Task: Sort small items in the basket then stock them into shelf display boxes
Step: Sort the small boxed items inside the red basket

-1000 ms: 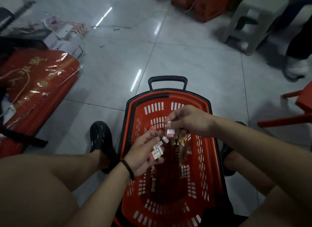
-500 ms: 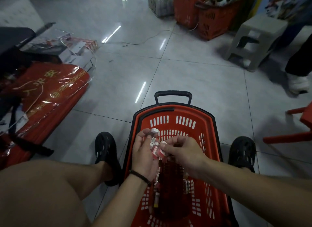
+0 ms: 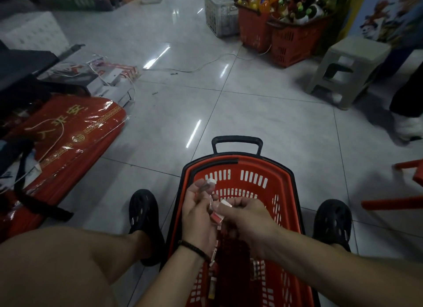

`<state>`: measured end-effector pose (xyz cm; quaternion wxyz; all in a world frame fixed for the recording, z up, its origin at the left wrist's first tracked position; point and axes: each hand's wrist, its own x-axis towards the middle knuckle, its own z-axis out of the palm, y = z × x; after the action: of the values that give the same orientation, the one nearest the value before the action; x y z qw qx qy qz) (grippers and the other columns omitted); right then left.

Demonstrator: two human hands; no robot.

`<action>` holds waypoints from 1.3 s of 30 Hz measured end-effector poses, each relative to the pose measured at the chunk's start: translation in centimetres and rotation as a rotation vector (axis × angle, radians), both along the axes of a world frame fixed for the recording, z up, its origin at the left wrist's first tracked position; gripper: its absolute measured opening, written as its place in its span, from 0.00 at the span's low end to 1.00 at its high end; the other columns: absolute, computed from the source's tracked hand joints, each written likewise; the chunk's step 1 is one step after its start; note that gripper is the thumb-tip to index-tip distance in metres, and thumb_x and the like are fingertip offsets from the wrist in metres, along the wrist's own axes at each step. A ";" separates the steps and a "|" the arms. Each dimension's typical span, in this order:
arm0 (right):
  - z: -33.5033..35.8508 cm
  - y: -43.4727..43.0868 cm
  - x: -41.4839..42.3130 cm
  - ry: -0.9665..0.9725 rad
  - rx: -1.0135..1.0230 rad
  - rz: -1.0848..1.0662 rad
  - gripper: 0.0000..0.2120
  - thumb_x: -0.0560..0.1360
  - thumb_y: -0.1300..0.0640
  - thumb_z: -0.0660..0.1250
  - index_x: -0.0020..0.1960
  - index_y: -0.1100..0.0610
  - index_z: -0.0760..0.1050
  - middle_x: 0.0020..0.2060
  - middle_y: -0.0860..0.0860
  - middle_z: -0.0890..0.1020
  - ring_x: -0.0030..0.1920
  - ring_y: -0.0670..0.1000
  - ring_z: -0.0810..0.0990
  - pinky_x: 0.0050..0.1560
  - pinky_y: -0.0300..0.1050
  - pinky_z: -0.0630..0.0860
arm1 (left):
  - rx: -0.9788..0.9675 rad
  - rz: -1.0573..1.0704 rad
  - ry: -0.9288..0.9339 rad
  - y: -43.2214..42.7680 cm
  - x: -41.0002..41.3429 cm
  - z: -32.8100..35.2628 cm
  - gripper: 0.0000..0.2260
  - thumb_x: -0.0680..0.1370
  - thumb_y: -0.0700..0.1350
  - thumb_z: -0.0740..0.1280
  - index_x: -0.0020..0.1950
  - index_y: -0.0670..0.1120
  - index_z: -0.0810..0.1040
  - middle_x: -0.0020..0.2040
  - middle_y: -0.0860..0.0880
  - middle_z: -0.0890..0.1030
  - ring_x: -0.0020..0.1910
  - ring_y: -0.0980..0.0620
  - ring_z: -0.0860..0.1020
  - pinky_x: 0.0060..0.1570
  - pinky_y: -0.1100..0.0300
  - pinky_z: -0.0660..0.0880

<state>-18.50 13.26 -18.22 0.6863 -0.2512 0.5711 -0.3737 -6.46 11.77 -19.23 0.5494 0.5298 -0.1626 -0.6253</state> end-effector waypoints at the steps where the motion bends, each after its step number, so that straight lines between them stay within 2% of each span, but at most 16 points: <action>1: 0.4 -0.2 -0.1 -0.006 -0.008 -0.002 0.23 0.70 0.52 0.84 0.57 0.65 0.83 0.47 0.62 0.87 0.36 0.52 0.83 0.32 0.45 0.76 | -0.023 -0.012 -0.015 0.0 0.1 -0.1 0.15 0.85 0.35 0.60 0.65 0.52 0.79 0.64 0.46 0.83 0.63 0.44 0.82 0.62 0.41 0.81; 4: 1.5 -1.2 -0.9 0.015 -0.034 -0.021 0.27 0.65 0.49 0.85 0.56 0.64 0.83 0.46 0.60 0.88 0.38 0.54 0.83 0.37 0.47 0.79 | -0.074 -0.073 -0.044 0.3 0.1 -0.4 0.18 0.82 0.37 0.67 0.66 0.57 0.81 0.66 0.46 0.83 0.66 0.43 0.81 0.67 0.37 0.77; 7: 2.1 -1.7 -1.3 0.055 0.000 -0.014 0.25 0.67 0.51 0.84 0.57 0.65 0.83 0.46 0.58 0.89 0.47 0.63 0.89 0.51 0.61 0.87 | -0.093 -0.134 -0.042 0.6 -0.3 -0.3 0.18 0.85 0.38 0.62 0.70 0.55 0.79 0.67 0.46 0.83 0.68 0.45 0.80 0.71 0.38 0.74; 9: 2.5 -1.5 -1.1 0.067 0.031 -0.015 0.22 0.70 0.54 0.83 0.57 0.65 0.83 0.48 0.59 0.89 0.54 0.63 0.88 0.56 0.67 0.84 | -0.098 -0.163 -0.015 0.8 -0.6 -0.2 0.18 0.86 0.38 0.58 0.72 0.51 0.78 0.66 0.45 0.83 0.68 0.47 0.80 0.73 0.40 0.71; 14: 2.8 -1.2 -1.0 0.029 0.067 -0.008 0.21 0.73 0.58 0.81 0.58 0.69 0.80 0.51 0.62 0.88 0.53 0.62 0.89 0.55 0.68 0.85 | -0.084 -0.179 -0.054 0.9 -0.6 0.6 0.16 0.87 0.52 0.60 0.71 0.54 0.80 0.67 0.49 0.83 0.68 0.50 0.81 0.72 0.41 0.72; 16: 2.6 -1.2 -0.8 0.021 0.067 -0.035 0.18 0.73 0.59 0.81 0.57 0.65 0.80 0.49 0.61 0.89 0.50 0.60 0.90 0.55 0.67 0.85 | -0.099 -0.203 -0.101 1.0 -0.8 1.6 0.17 0.79 0.63 0.66 0.63 0.59 0.84 0.64 0.52 0.84 0.65 0.52 0.82 0.66 0.44 0.77; 18: 2.5 -1.2 -0.4 0.015 0.061 -0.036 0.16 0.73 0.59 0.82 0.56 0.61 0.81 0.48 0.58 0.89 0.50 0.58 0.90 0.57 0.66 0.84 | -0.106 -0.256 -0.122 1.3 -1.0 1.9 0.17 0.72 0.70 0.65 0.53 0.65 0.86 0.58 0.55 0.87 0.59 0.56 0.85 0.56 0.51 0.80; 19: 2.7 -1.3 -0.2 0.015 0.053 -0.020 0.14 0.73 0.58 0.82 0.55 0.61 0.82 0.47 0.57 0.90 0.50 0.57 0.90 0.59 0.64 0.84 | -0.102 -0.280 -0.109 1.3 -1.1 1.9 0.18 0.71 0.72 0.64 0.51 0.67 0.86 0.56 0.56 0.87 0.56 0.57 0.85 0.52 0.54 0.81; 21: 3.0 -1.4 0.3 0.019 0.032 0.017 0.10 0.74 0.58 0.81 0.52 0.60 0.85 0.45 0.53 0.90 0.50 0.54 0.89 0.60 0.59 0.84 | -0.099 -0.286 -0.126 1.2 -1.0 2.4 0.20 0.72 0.75 0.62 0.54 0.68 0.85 0.57 0.54 0.87 0.58 0.54 0.85 0.53 0.52 0.82; 22: 3.1 -1.6 0.4 0.027 0.026 0.026 0.09 0.74 0.58 0.80 0.51 0.60 0.85 0.44 0.53 0.90 0.48 0.53 0.89 0.58 0.55 0.84 | -0.106 -0.273 -0.183 0.9 -0.8 2.5 0.20 0.75 0.75 0.62 0.57 0.66 0.83 0.58 0.53 0.86 0.60 0.51 0.84 0.56 0.48 0.82; 24: 3.7 -2.1 0.1 0.057 0.021 0.010 0.14 0.73 0.58 0.81 0.54 0.63 0.83 0.45 0.55 0.89 0.45 0.54 0.89 0.50 0.51 0.85 | -0.118 -0.211 -0.366 -0.4 0.1 2.9 0.13 0.83 0.63 0.61 0.59 0.60 0.81 0.56 0.51 0.85 0.57 0.47 0.84 0.58 0.41 0.82; 27: 3.7 -3.3 -1.4 0.097 0.007 -0.048 0.20 0.72 0.59 0.82 0.58 0.64 0.78 0.43 0.57 0.89 0.44 0.56 0.90 0.51 0.61 0.87 | -0.067 -0.224 -0.582 -4.5 3.6 3.6 0.03 0.85 0.49 0.65 0.53 0.52 0.78 0.51 0.45 0.84 0.50 0.45 0.86 0.55 0.44 0.84; 29: 2.6 -4.3 -2.1 0.133 0.028 -0.061 0.21 0.72 0.60 0.82 0.59 0.62 0.77 0.45 0.59 0.89 0.46 0.58 0.90 0.54 0.68 0.84 | -0.055 -0.458 -0.701 -7.2 6.5 5.0 0.02 0.84 0.44 0.67 0.52 0.50 0.77 0.51 0.41 0.84 0.47 0.45 0.87 0.51 0.47 0.84; 33: -3.6 -4.3 -0.6 0.158 0.202 -0.045 0.20 0.71 0.59 0.82 0.59 0.63 0.80 0.48 0.59 0.89 0.51 0.59 0.90 0.57 0.62 0.85 | -0.088 -0.901 -0.976 -10.2 10.6 7.8 0.04 0.83 0.37 0.67 0.52 0.45 0.77 0.45 0.41 0.84 0.49 0.40 0.87 0.54 0.43 0.84; 35: -8.1 -2.8 1.2 0.143 0.306 -0.083 0.17 0.71 0.59 0.82 0.55 0.64 0.82 0.48 0.60 0.89 0.47 0.59 0.89 0.57 0.60 0.85 | -0.062 -0.997 -0.982 -10.6 11.5 7.6 0.04 0.82 0.36 0.68 0.51 0.44 0.77 0.44 0.41 0.85 0.49 0.40 0.87 0.55 0.41 0.84; 39: -16.2 0.1 5.2 0.133 0.461 -0.231 0.12 0.67 0.60 0.85 0.42 0.64 0.84 0.37 0.60 0.87 0.36 0.58 0.84 0.45 0.58 0.85 | 0.006 -1.187 -0.870 -10.9 11.9 5.2 0.08 0.82 0.34 0.68 0.48 0.45 0.72 0.46 0.42 0.83 0.51 0.39 0.87 0.57 0.38 0.83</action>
<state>-13.26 13.40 -34.38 0.6392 -0.0456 0.7100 -0.2922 5.44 0.83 -14.03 0.0028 0.5543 -0.6238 -0.5509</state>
